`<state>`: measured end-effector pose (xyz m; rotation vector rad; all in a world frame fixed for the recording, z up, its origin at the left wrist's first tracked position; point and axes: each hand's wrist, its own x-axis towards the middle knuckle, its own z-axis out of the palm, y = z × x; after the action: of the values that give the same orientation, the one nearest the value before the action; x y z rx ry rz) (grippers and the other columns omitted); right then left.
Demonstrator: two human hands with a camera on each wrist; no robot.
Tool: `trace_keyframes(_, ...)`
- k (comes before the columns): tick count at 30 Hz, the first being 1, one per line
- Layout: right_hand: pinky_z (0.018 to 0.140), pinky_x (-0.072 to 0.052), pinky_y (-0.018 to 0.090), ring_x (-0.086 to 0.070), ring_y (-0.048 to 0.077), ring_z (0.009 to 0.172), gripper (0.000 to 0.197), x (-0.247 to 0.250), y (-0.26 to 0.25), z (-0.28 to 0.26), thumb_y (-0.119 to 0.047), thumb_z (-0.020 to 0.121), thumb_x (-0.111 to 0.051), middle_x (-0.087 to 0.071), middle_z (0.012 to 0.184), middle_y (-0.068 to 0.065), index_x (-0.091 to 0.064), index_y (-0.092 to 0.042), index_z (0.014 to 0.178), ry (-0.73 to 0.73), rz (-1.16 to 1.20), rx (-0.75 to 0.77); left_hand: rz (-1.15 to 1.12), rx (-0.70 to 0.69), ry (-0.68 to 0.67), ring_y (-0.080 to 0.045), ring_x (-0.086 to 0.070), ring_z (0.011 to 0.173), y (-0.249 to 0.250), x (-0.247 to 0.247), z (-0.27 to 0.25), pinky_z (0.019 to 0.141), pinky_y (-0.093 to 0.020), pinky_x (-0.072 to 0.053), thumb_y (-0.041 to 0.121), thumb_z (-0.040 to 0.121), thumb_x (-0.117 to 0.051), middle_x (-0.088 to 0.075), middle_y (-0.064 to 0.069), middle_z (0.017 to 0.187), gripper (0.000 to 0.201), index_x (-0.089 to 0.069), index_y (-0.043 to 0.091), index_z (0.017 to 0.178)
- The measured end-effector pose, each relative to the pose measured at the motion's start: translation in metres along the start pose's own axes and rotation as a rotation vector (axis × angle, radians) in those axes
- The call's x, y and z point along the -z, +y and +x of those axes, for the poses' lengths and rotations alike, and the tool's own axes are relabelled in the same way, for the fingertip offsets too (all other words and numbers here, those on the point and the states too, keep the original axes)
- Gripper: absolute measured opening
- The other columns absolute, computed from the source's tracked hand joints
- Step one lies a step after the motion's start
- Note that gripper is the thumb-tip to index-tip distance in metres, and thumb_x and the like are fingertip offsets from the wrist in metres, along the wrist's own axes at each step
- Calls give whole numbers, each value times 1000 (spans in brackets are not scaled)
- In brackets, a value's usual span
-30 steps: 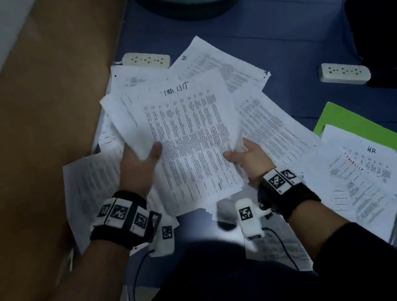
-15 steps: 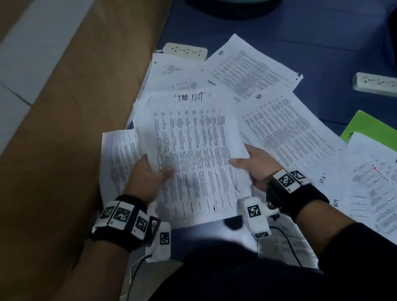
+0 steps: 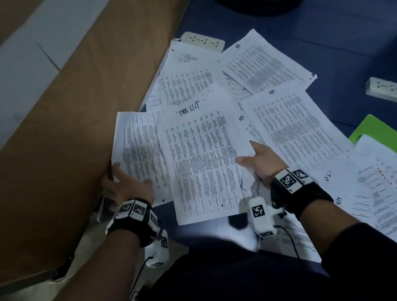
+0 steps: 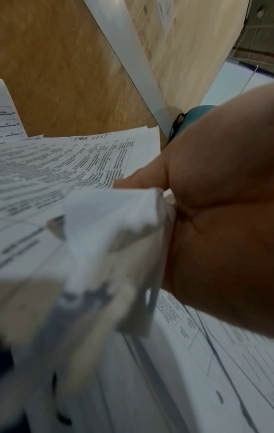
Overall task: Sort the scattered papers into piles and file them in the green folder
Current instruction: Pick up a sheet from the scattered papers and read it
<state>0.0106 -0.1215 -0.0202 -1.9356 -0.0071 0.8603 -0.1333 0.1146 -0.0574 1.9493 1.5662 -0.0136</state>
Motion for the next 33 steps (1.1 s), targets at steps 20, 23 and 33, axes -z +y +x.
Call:
trace_keyframes(20,92,-49,55,-59,38,114,42,34,-7,-23,-1,87,-50,-62,123,20,-51,-2,129,-52,882,14,-861,-554,-756,-19,-64,108,84,80,-51,90,-35,-51,8,82,-58,-69,2,111,33,-69,32,101)
trace_keyframes(23,83,-53,51,-61,37,111,51,39,-9,-26,-7,85,-48,-61,124,21,-45,-1,136,-81,952,31,-970,-596,-995,-13,-69,87,100,80,-68,72,-23,-55,-2,84,-57,-74,2,92,35,-75,24,97)
trace_keyframes(33,93,-41,68,-59,44,111,41,77,17,-36,4,88,-50,-65,120,18,-51,-10,126,138,716,6,-662,-462,-1113,-18,-67,85,122,23,-42,67,-30,-57,8,75,-53,-70,-1,94,31,-61,16,104)
